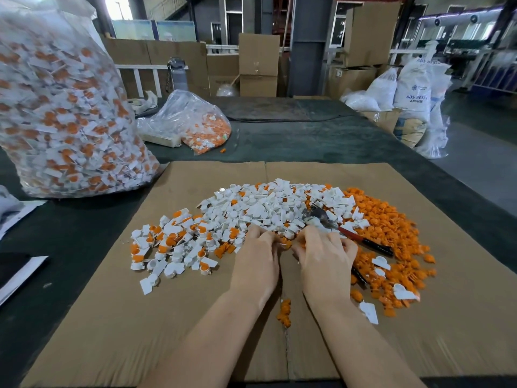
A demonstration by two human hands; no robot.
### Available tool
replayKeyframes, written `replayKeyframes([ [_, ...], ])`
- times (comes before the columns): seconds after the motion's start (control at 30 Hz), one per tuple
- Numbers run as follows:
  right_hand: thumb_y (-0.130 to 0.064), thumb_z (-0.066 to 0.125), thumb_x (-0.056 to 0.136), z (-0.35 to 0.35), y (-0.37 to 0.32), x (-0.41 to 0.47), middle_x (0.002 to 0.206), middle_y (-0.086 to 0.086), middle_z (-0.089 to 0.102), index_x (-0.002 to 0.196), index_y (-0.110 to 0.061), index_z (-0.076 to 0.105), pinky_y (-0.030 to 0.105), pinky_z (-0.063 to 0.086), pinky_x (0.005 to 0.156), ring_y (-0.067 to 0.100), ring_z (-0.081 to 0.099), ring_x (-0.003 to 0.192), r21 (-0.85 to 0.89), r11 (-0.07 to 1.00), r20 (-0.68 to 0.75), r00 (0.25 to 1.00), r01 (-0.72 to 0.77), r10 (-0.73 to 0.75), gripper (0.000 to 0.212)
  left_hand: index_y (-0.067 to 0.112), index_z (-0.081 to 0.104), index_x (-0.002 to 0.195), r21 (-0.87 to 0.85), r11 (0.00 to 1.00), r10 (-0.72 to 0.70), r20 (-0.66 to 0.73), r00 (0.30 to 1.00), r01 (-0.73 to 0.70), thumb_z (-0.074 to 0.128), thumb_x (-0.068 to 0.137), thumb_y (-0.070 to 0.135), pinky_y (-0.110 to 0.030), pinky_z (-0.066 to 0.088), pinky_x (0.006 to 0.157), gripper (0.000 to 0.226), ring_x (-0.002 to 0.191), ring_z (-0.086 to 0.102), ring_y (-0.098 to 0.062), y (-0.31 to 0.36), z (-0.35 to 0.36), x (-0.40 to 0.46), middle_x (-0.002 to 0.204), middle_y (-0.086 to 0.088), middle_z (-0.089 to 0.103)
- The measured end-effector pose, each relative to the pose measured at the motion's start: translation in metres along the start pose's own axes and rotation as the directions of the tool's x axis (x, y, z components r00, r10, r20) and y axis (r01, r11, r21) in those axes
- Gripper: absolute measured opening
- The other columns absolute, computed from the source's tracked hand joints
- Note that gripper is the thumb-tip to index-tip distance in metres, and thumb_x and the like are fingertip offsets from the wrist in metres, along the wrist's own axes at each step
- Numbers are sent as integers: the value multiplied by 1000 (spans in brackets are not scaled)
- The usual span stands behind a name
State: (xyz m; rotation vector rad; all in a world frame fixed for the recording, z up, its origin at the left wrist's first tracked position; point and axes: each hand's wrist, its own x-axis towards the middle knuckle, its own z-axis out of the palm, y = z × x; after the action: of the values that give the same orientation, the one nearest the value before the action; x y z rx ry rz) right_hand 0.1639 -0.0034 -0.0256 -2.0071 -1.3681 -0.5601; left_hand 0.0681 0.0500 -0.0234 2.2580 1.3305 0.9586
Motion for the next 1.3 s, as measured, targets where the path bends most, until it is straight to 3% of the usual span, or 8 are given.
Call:
replayKeyframes([
  [0.23, -5, 70, 81, -3, 2, 0, 77, 7, 62, 82, -7, 67, 41, 51, 63, 26, 60, 68, 259, 961, 67, 991, 93, -114, 4, 19, 63, 116, -49, 998, 28, 30, 999, -27, 51, 95, 16, -10, 29, 69, 24, 84, 44, -5, 6, 2, -2, 96, 8, 48],
  [0.43, 3, 68, 79, -6, 3, 0, 87, 8, 66, 96, -7, 70, 42, 53, 73, 28, 62, 81, 356, 934, 90, 993, 36, -72, 21, 25, 59, 124, -11, 997, 82, 118, 990, -81, 44, 96, 13, -16, 33, 68, 34, 83, 46, -11, 3, 2, -3, 92, 7, 40],
  [0.57, -5, 67, 83, -6, 2, -2, 83, 8, 67, 94, -4, 65, 44, 53, 68, 27, 62, 76, 376, 926, 98, 995, -22, -17, 11, 19, 60, 111, -109, 994, 35, 76, 997, -26, 47, 96, 14, -7, 31, 69, 20, 90, 51, -9, 1, 1, -2, 97, 9, 44],
  [0.67, 5, 69, 78, -7, 1, -1, 82, 10, 67, 97, -2, 69, 39, 56, 70, 26, 64, 76, 370, 928, 22, 998, 52, -65, 20, 25, 56, 122, -144, 990, 18, 92, 996, -5, 46, 96, 9, 3, 31, 68, 32, 85, 44, -1, -1, -1, -1, 99, 9, 44],
  [0.77, 15, 67, 74, -7, 2, 0, 79, 12, 63, 101, -1, 70, 35, 52, 67, 27, 61, 76, 353, 932, 6, 996, 85, -93, 32, 29, 57, 121, -175, 984, -12, 137, 990, 36, 43, 97, 9, 6, 31, 68, 34, 86, 46, 1, -2, -2, 0, 96, 10, 41],
  [1.0, -9, 67, 83, -7, 3, -1, 80, 3, 68, 86, -7, 69, 31, 43, 77, 19, 62, 77, 383, 924, 79, 997, -6, -26, 3, 33, 52, 101, -421, 893, -117, 131, 985, 162, 49, 97, 14, -6, 41, 61, 19, 73, 56, 2, -4, -7, -1, 84, 8, 57],
  [1.1, -18, 69, 83, -4, 3, -1, 76, -2, 66, 79, -12, 68, 29, 30, 80, 16, 61, 74, 291, 956, 117, 993, -17, -18, 8, 34, 53, 103, -497, 843, -149, 150, 977, 205, 52, 95, 14, -16, 47, 68, 22, 76, 61, -8, -4, -7, -2, 82, 3, 60],
  [1.3, -16, 71, 81, -3, 2, -2, 65, -6, 57, 68, -14, 61, 27, 18, 75, 17, 56, 66, 243, 970, 157, 988, -28, -11, 16, 37, 55, 94, -496, 847, -133, 147, 980, 190, 54, 94, 12, -12, 45, 70, 26, 83, 62, -9, -4, -9, -4, 88, 3, 64],
])
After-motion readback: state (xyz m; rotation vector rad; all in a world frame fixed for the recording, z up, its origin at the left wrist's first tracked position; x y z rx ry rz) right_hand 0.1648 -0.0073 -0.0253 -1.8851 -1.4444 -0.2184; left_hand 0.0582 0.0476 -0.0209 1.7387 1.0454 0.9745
